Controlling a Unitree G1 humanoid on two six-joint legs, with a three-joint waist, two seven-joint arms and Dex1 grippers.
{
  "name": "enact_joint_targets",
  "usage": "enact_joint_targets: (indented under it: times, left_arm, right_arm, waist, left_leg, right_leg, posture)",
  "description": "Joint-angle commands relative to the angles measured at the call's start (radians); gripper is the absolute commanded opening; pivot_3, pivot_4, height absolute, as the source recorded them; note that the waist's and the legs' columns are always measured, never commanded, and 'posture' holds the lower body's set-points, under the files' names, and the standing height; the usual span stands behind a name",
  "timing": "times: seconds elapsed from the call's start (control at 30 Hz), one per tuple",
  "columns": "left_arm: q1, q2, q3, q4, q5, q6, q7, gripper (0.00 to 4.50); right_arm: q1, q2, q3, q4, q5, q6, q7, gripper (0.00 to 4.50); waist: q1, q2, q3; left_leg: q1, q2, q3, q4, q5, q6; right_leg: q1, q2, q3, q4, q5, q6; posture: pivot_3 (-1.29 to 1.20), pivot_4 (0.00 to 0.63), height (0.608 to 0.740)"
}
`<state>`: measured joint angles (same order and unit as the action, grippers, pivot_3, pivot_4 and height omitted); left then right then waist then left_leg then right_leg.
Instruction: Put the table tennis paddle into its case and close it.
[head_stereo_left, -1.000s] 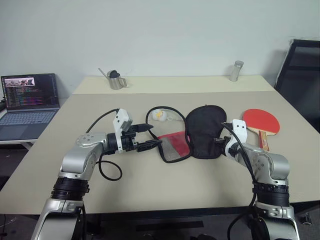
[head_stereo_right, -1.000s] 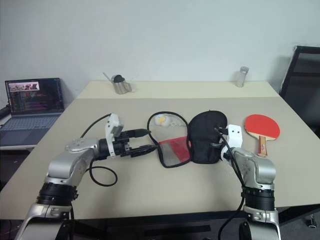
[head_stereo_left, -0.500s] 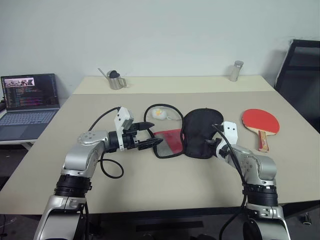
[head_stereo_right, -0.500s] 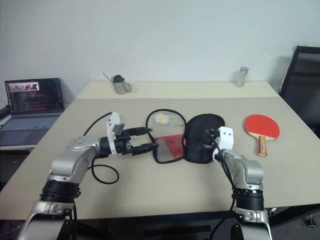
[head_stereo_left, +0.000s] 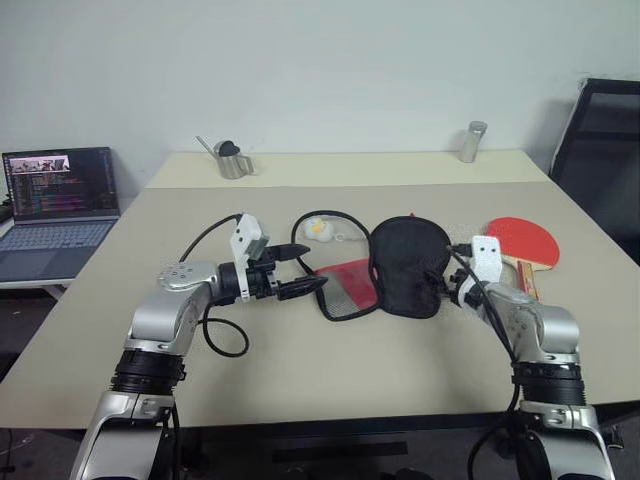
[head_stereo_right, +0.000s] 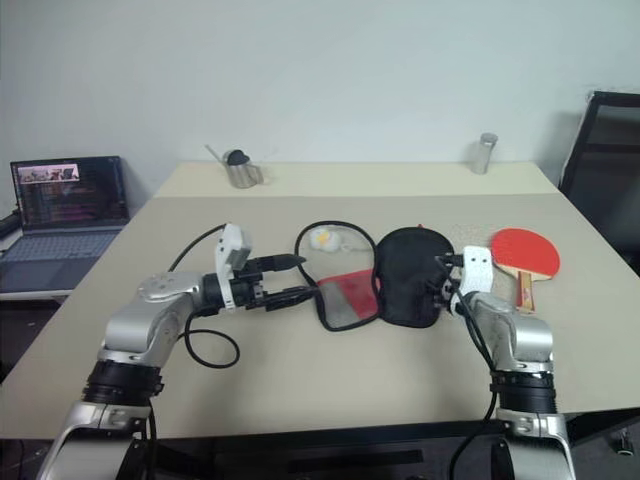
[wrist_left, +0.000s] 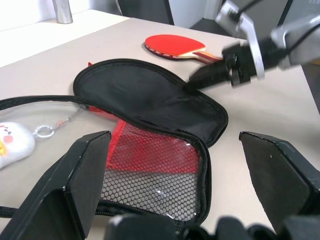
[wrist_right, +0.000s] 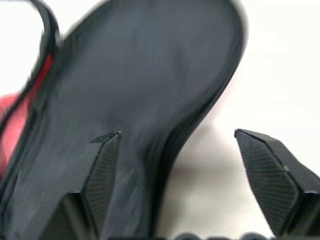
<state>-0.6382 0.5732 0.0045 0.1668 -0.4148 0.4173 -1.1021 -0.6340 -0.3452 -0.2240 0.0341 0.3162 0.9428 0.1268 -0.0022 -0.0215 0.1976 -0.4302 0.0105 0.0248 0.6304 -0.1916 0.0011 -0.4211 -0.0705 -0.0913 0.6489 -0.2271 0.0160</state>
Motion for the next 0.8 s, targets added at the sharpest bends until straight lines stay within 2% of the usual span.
enact_joint_targets:
  times: [0.03, 0.2, 0.43, 0.77, 0.8]
  left_arm:
    - [-0.001, 0.002, 0.005, -0.026, -0.002, -0.017, -0.004, 4.5]
    - [-0.01, -0.008, -0.005, -0.012, 0.002, -0.025, -0.01, 4.5]
    - [-0.024, -0.022, -0.016, 0.0, 0.007, -0.032, -0.015, 4.5]
    - [-0.016, -0.017, -0.014, -0.01, 0.009, -0.028, -0.011, 4.5]
    - [-0.015, -0.017, -0.014, -0.012, 0.008, -0.027, -0.01, 4.5]
  right_arm:
    - [-0.056, -0.114, -0.08, 0.09, -0.06, -0.099, -0.034, 3.81]
    - [-0.13, -0.217, -0.088, 0.356, -0.11, -0.174, -0.037, 3.81]
    - [-0.209, -0.237, -0.074, 0.652, -0.136, -0.285, 0.001, 3.81]
    - [-0.223, -0.239, -0.037, 0.809, -0.168, -0.379, 0.06, 3.81]
    - [-0.223, -0.24, -0.035, 0.812, -0.17, -0.38, 0.066, 3.44]
  waist:
    - [0.0, 0.0, 0.0]
    - [0.001, 0.0, 0.0]
    - [-0.005, 0.0, 0.0]
    - [-0.003, -0.001, 0.0]
    - [-0.003, -0.001, 0.0]
  left_leg:
    - [0.0, 0.0, 0.0, 0.0, 0.0, 0.0]
    - [0.0, 0.0, 0.002, 0.0, 0.0, 0.0]
    - [0.002, 0.001, 0.006, 0.0, 0.0, 0.0]
    - [0.002, 0.0, 0.006, 0.0, 0.0, 0.0]
    - [0.002, 0.001, 0.006, 0.0, 0.0, 0.0]
  right_leg:
    - [0.0, 0.0, 0.0, 0.0, 0.0, 0.0]
    - [0.0, 0.0, 0.0, -0.001, 0.0, 0.0]
    - [0.0, 0.0, 0.001, 0.0, 0.001, -0.001]
    - [0.001, 0.0, 0.001, 0.0, 0.001, 0.0]
    - [0.001, 0.0, 0.001, 0.0, 0.001, 0.0]
  posture:
    - [0.0, 0.15, 0.74]
    - [0.0, 0.15, 0.74]
    - [0.0, 0.15, 0.74]
    - [0.0, 0.15, 0.74]
    - [0.0, 0.15, 0.74]
